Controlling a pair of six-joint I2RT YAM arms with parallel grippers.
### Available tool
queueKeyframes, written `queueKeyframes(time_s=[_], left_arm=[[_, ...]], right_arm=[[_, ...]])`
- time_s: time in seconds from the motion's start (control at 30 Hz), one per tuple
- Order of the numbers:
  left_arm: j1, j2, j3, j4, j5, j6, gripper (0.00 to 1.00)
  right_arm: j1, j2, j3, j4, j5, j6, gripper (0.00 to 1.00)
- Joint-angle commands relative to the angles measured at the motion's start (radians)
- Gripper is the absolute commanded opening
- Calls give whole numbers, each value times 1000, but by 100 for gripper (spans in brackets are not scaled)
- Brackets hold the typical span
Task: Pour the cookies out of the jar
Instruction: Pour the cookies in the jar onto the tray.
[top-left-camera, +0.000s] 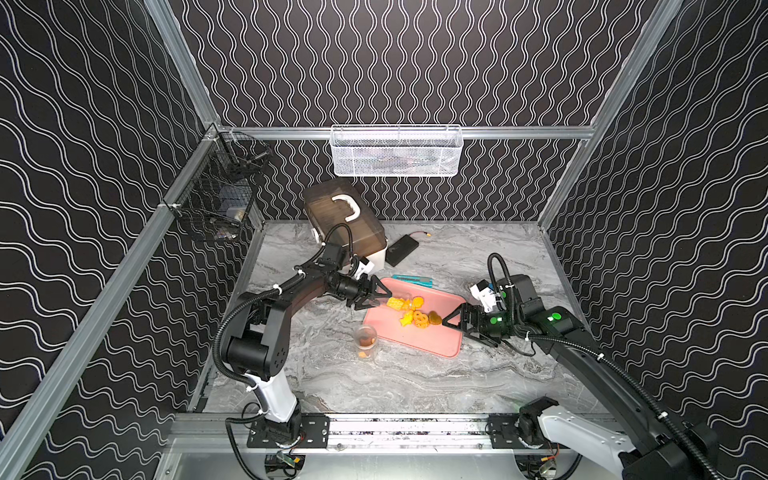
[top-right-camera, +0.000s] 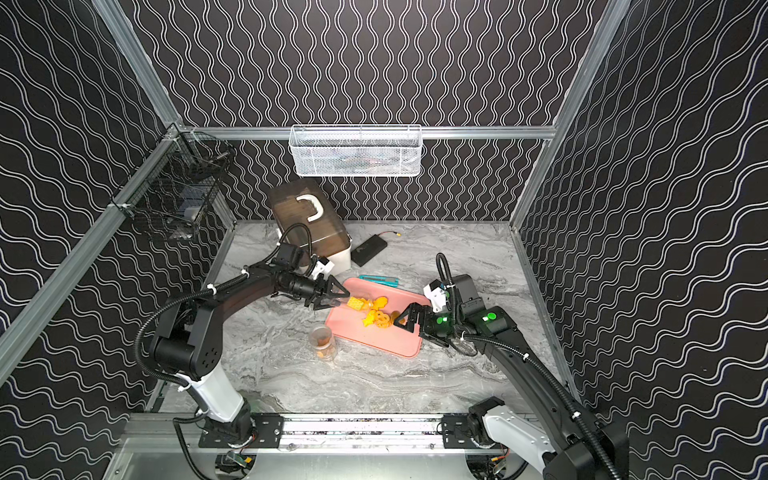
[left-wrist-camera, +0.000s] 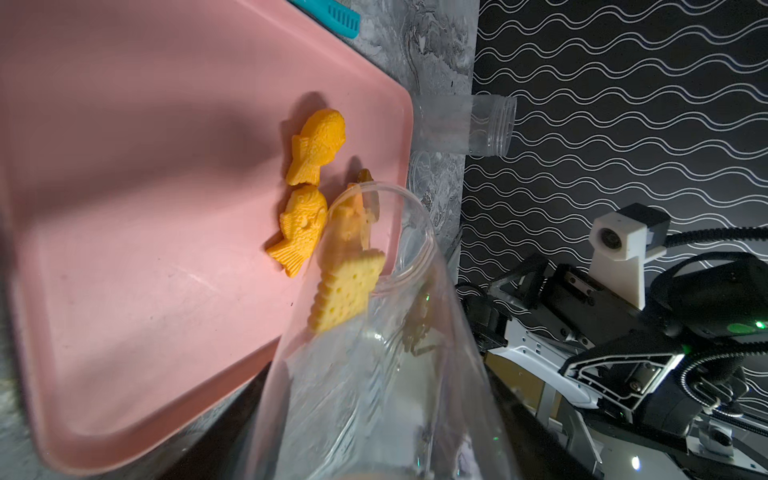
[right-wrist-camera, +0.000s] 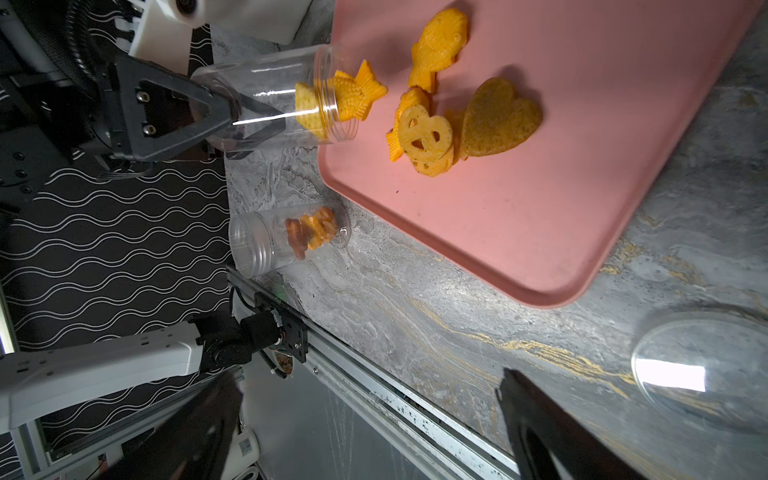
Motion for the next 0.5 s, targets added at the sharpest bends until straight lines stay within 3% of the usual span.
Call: queueKeyframes(time_s=[0.0,0.1,0.33,0.47], left_arm=[[9,-19,-49,165,73,-150,70],[9,-3,30,-56,-10,14,70],[20,-7,15,-41,-17,8,70],[21,-14,45,-135,-103,76,70]], right_arm=[[1,3,12,-3,3,0,100],[0,3,14,-3,-1,1,100],[2,5,18,-3,0,0,100],[0,2,11,1,2,4,100]])
